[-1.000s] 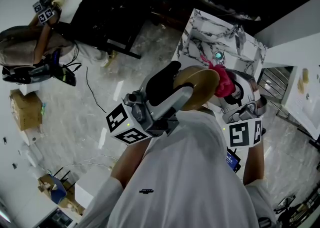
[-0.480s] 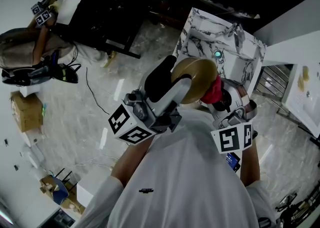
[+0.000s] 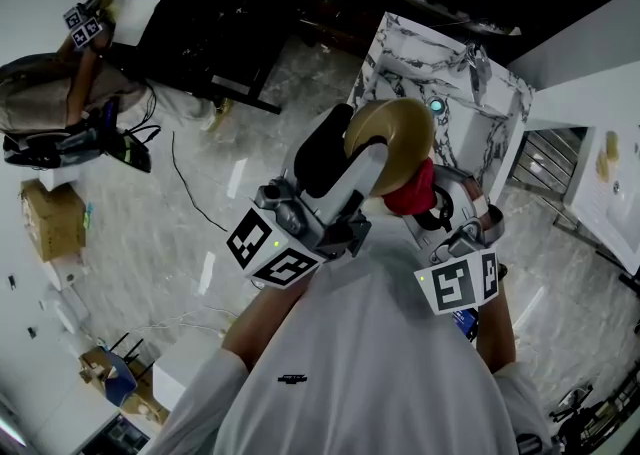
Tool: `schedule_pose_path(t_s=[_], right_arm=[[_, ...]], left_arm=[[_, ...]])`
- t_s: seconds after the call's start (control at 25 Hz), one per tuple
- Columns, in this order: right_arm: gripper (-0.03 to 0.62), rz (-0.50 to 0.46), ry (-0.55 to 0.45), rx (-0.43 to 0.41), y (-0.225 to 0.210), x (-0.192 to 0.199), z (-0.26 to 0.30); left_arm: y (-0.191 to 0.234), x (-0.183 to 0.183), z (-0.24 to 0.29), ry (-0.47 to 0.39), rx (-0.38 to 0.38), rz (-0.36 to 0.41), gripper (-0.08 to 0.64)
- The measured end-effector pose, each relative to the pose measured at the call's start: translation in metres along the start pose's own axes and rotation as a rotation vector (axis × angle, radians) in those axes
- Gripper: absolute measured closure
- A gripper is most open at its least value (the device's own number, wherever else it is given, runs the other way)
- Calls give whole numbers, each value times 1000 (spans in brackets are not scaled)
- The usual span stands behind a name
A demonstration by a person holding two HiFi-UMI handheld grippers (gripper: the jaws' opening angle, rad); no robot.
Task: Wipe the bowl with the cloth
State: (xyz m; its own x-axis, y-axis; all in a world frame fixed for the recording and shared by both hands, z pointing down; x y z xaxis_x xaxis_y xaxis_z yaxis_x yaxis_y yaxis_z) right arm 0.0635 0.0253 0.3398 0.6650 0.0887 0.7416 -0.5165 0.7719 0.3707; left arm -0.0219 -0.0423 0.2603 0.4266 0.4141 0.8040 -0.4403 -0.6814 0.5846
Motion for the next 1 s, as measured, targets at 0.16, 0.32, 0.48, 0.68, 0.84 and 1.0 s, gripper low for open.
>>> schedule_pose_path(t_s=[0.16,0.32,0.48,0.68,0.84,1.0], right_arm=[[453,43,-18,-20,2,-1,-3],[453,79,-51,-55,6,-4,-8],[453,85,-67,-73,9,-6,-13],[453,99,-91,-120,13,-5,-21],[453,123,-145,-145,16,-9,-30],[453,157,-150,-156,14,-10,-40]], left_arm=[[-1,2,1,3,-6,6,307],[0,1,3,3,-18,1,307],[-1,1,3,9,-44,18,307],[1,3,3,10,-62,13,307],[9,3,0,14,-86,6,305],[15,4,-5,17,-101,-12,305]])
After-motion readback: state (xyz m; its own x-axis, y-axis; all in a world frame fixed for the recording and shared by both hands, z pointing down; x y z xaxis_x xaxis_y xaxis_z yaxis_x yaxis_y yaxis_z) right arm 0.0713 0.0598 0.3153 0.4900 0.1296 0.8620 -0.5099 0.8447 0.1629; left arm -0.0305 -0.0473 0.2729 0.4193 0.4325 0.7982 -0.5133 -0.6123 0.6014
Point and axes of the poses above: the fingertips, and each gripper's own axes: z forward along the fingers, y to its left, x out of its underside, the point moved 4 cm from there along -z, backward along the fingers, and after that the axes turned 8 degrees about y, right-handed, at the moved point
